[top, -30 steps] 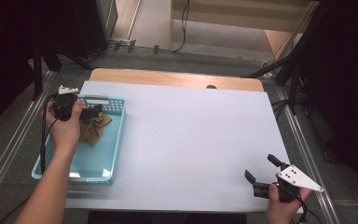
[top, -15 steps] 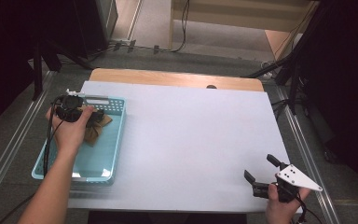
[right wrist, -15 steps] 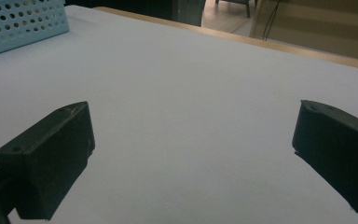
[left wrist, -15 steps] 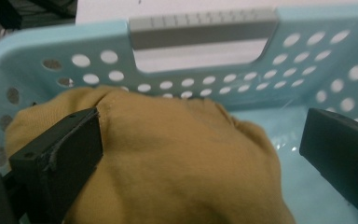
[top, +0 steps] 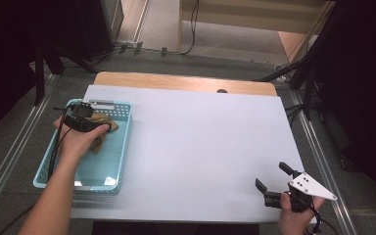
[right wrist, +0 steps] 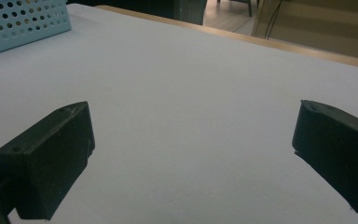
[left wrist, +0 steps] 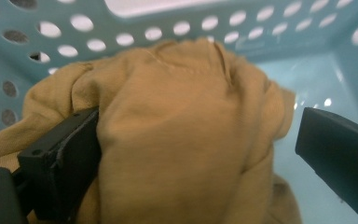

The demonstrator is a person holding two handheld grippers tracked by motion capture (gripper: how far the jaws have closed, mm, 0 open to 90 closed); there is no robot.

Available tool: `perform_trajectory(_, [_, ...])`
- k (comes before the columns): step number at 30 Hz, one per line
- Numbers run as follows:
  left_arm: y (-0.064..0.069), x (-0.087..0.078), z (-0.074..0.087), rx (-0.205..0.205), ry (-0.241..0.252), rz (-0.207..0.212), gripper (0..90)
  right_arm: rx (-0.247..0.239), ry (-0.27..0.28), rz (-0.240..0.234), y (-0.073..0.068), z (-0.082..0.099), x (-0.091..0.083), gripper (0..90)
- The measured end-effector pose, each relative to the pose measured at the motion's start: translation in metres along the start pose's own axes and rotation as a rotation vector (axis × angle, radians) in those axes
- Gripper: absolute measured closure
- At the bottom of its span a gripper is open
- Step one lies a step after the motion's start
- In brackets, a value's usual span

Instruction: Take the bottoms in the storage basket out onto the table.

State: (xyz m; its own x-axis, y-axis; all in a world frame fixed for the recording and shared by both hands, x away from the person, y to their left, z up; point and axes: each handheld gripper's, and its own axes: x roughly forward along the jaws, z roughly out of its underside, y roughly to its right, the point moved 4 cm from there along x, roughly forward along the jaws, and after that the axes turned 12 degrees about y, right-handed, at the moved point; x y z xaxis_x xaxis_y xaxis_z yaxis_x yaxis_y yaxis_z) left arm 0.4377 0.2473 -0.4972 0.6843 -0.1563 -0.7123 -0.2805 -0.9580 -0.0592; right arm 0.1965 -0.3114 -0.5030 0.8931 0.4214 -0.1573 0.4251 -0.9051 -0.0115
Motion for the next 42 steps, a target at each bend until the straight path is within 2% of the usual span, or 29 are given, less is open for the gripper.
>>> perform_trajectory(2, [0.002,0.007,0.008,0.026,-0.062,-0.017,1.9,0.002,-0.001,0.000,0.000,0.000,0.000,0.0])
perform_trajectory(3, [0.002,0.007,0.008,0.026,-0.062,-0.017,1.9,0.002,-0.001,0.000,0.000,0.000,0.000,0.0])
perform_trajectory(5, [0.003,0.009,0.010,0.064,-0.084,-0.039,1.9,0.002,0.000,-0.001,0.000,0.000,0.000,0.0])
perform_trajectory(8, [0.004,0.012,0.011,0.081,-0.108,-0.071,2.0,0.004,-0.001,-0.001,-0.001,-0.001,0.000,0.0])
perform_trajectory(10, [0.002,0.012,0.010,0.067,-0.104,-0.092,6.8,0.006,0.002,0.000,-0.001,-0.002,-0.001,0.0])
perform_trajectory(12, [0.001,0.011,0.010,0.063,-0.104,-0.096,8.7,0.005,0.003,-0.001,-0.001,-0.002,-0.001,0.0])
perform_trajectory(13, [0.000,0.010,0.010,0.062,-0.102,-0.101,11.6,0.004,0.003,-0.001,0.000,-0.002,-0.001,0.0])
perform_trajectory(14, [-0.002,0.009,0.010,0.060,-0.096,-0.107,18.4,0.002,0.007,-0.002,0.000,-0.002,-0.002,0.0])
perform_trajectory(15, [-0.003,0.009,0.010,0.058,-0.093,-0.109,18.4,0.002,0.007,-0.002,0.000,-0.002,-0.002,0.0])
perform_trajectory(16, [-0.005,0.007,0.010,0.062,-0.089,-0.118,25.4,0.003,0.007,-0.002,0.001,-0.002,-0.002,0.0])
perform_trajectory(18, [-0.006,0.006,0.010,0.063,-0.085,-0.123,28.3,0.007,0.005,-0.001,0.001,-0.002,-0.002,0.0])
perform_trajectory(20, [-0.008,0.005,0.011,0.065,-0.081,-0.124,35.0,0.005,0.007,-0.005,0.001,-0.002,-0.001,0.0])
perform_trajectory(28, [-0.011,0.004,0.011,0.077,-0.079,-0.127,43.2,0.007,0.000,-0.006,0.001,-0.001,0.000,0.0])
perform_trajectory(33, [-0.013,0.003,0.011,0.075,-0.077,-0.116,44.8,0.010,-0.004,-0.010,0.000,0.000,0.001,0.0])
perform_trajectory(42, [-0.012,0.003,0.011,0.083,-0.077,-0.128,47.1,0.011,-0.010,-0.009,0.001,0.002,0.001,0.0])
